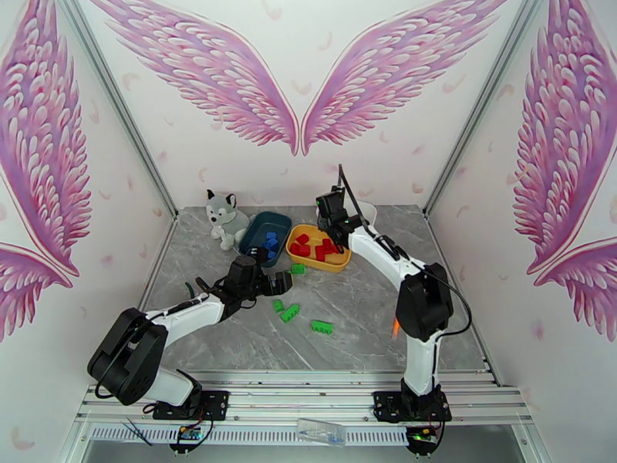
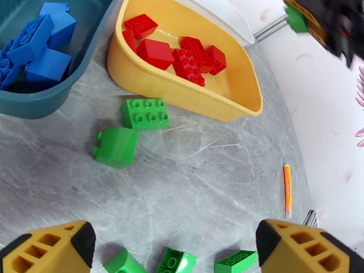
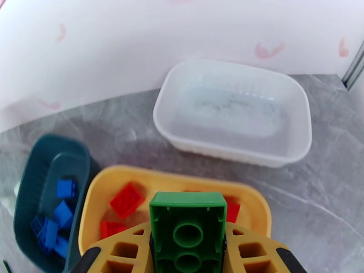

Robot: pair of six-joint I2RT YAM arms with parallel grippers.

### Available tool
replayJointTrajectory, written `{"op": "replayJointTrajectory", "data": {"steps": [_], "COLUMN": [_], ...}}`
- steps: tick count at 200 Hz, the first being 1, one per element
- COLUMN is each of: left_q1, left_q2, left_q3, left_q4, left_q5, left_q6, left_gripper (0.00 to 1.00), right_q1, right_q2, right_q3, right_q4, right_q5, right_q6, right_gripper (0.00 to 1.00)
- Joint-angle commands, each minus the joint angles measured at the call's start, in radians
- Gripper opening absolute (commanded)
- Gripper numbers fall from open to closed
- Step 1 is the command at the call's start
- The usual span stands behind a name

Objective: Sort the legos into containers by color

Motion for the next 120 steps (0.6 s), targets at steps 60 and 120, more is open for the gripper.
{"op": "replayJointTrajectory", "data": {"steps": [60,120], "left_q1": [-0.025,-0.045], "left_q2": [-0.064,-0.065], "left_q3": [0.007,0.015], "left_q4": [0.006,0.006], "left_q5": [0.024,0.013], "left_q6": [0.015,0.023], "left_gripper": [0.99,0.99], "right_q1": [-0.223,-0.285], "right_q2": [0.421,0.435], "right_q3": [0.589,0.657], "right_q4": [-0.242,-0.243], "right_q5": [-0.186,-0.338], "right_q6": [-0.011,-0.052], "right_gripper": [0.25,0.7]}}
